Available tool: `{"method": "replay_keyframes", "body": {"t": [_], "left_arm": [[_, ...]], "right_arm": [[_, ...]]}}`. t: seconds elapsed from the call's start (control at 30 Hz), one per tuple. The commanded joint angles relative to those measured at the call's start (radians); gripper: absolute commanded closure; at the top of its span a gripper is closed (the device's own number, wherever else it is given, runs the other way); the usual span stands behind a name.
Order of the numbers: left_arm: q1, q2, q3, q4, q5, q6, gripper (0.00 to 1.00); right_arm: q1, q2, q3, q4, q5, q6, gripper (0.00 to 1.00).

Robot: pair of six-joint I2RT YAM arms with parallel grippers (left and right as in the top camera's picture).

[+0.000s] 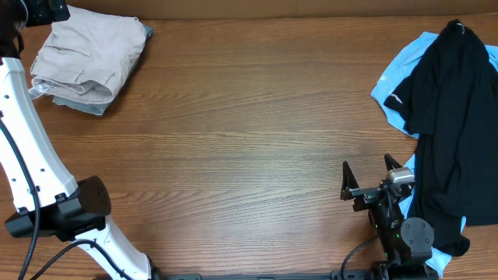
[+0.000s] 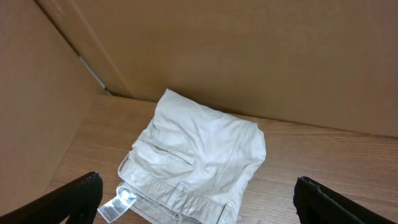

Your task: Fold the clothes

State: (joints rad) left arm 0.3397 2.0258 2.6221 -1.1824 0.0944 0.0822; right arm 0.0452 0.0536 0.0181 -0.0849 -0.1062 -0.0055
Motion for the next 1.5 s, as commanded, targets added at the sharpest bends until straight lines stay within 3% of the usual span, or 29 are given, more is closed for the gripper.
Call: {"method": "replay_keyframes", "body": {"t": [0.0,1.13,1.27,1.47], "left_arm": [[-0.007,0.002,0.000,0.001,0.010,0.008,0.00],[-0.012,-0.025,-0.013,-0.024,0.007,0.008,0.00],[-0.013,-0.132,-0.166,-0.021,0.007,0.008,0.00],[-0.013,-0.405,-0.650,-0.016,0.007,0.008,0.00]], "right_arm": [[-0.019,-0.042,-0.010,0.008,0.047,-0.010,0.00],[-0.019,-0.051,-0.010,0.008,0.045,-0.010,0.00],[-0.019,-0.051,-0.010,0.008,0.045,-0.010,0.00],[-0.019,-0.051,-0.010,0.008,0.045,-0.010,0.00]]}}
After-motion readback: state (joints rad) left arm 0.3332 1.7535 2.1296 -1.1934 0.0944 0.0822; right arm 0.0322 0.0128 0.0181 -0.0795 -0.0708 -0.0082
